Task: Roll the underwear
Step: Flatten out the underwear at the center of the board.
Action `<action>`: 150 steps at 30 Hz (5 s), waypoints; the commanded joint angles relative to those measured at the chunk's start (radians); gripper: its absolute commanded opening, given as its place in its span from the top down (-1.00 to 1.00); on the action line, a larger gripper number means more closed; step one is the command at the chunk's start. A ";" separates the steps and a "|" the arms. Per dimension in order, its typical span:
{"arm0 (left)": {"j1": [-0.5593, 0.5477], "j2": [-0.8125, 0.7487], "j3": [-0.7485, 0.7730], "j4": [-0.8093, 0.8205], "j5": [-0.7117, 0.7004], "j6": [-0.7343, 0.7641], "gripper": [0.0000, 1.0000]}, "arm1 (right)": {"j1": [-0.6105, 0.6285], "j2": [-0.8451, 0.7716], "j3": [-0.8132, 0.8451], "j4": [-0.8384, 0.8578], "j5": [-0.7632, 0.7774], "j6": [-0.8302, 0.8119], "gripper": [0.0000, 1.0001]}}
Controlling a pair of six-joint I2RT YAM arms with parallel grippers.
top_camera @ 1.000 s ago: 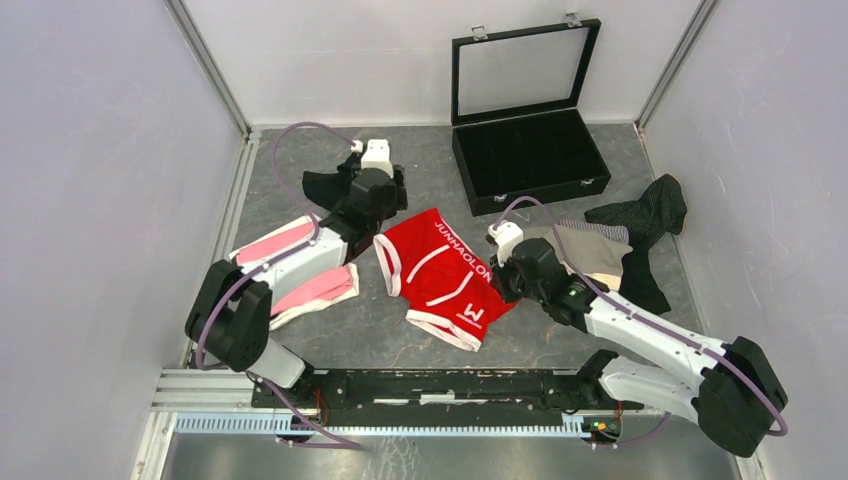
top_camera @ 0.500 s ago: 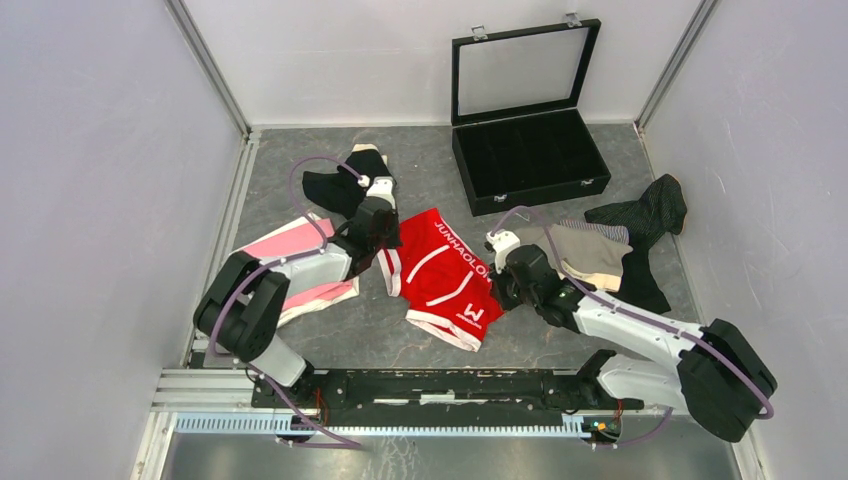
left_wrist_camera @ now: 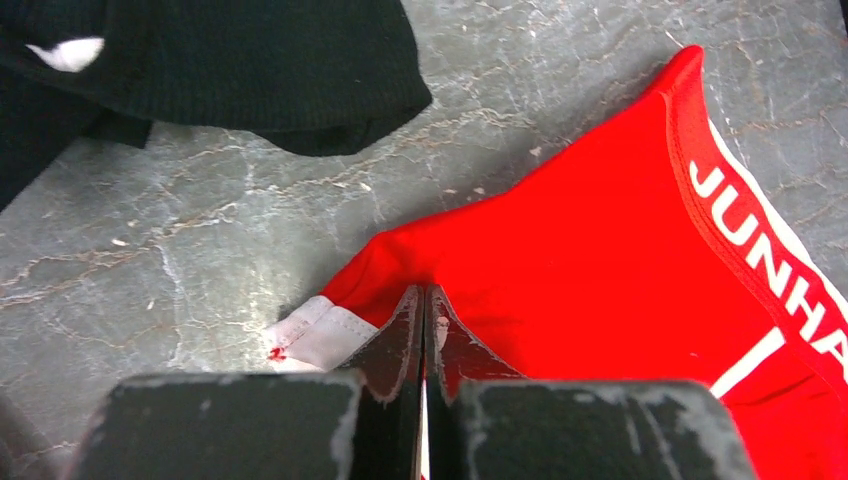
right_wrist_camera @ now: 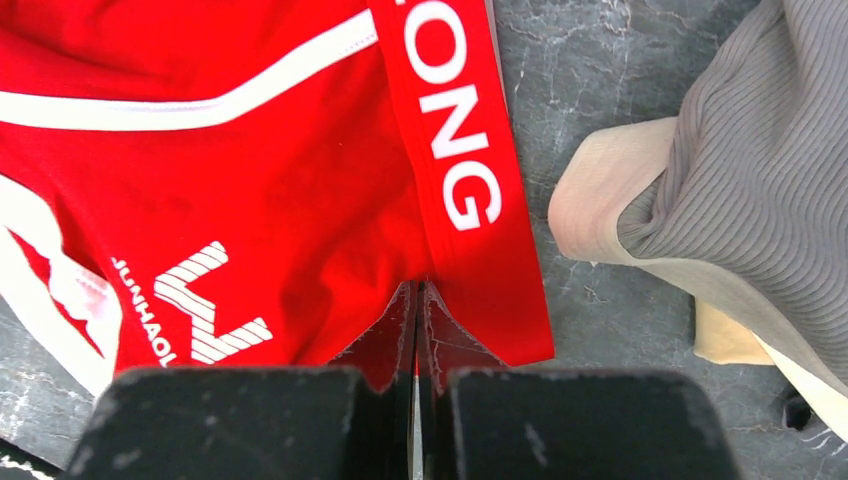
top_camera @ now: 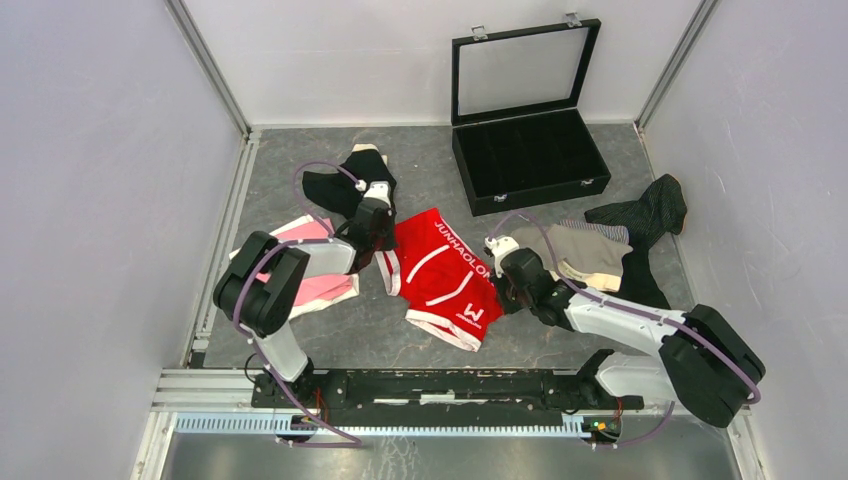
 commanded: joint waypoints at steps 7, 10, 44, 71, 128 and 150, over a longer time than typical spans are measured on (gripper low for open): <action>0.031 -0.001 0.014 -0.010 -0.078 -0.014 0.96 | -0.003 0.036 -0.036 -0.038 0.080 0.003 1.00; 0.036 0.002 0.026 -0.018 -0.080 0.000 0.96 | -0.002 0.021 -0.043 -0.087 0.113 0.001 1.00; -0.136 -0.212 -0.185 0.058 0.180 -0.095 0.96 | 0.004 -0.141 -0.014 -0.066 -0.002 0.005 1.00; -0.113 -0.293 -0.099 -0.077 0.041 -0.050 0.75 | 0.007 -0.139 -0.029 -0.108 -0.073 -0.033 0.99; -0.589 -0.668 -0.309 -0.194 -0.256 -0.208 0.96 | 0.009 -0.261 -0.045 -0.092 -0.041 -0.044 0.92; -0.589 -0.317 -0.270 0.029 -0.046 -0.196 0.96 | -0.079 -0.260 -0.064 -0.140 0.191 0.108 0.20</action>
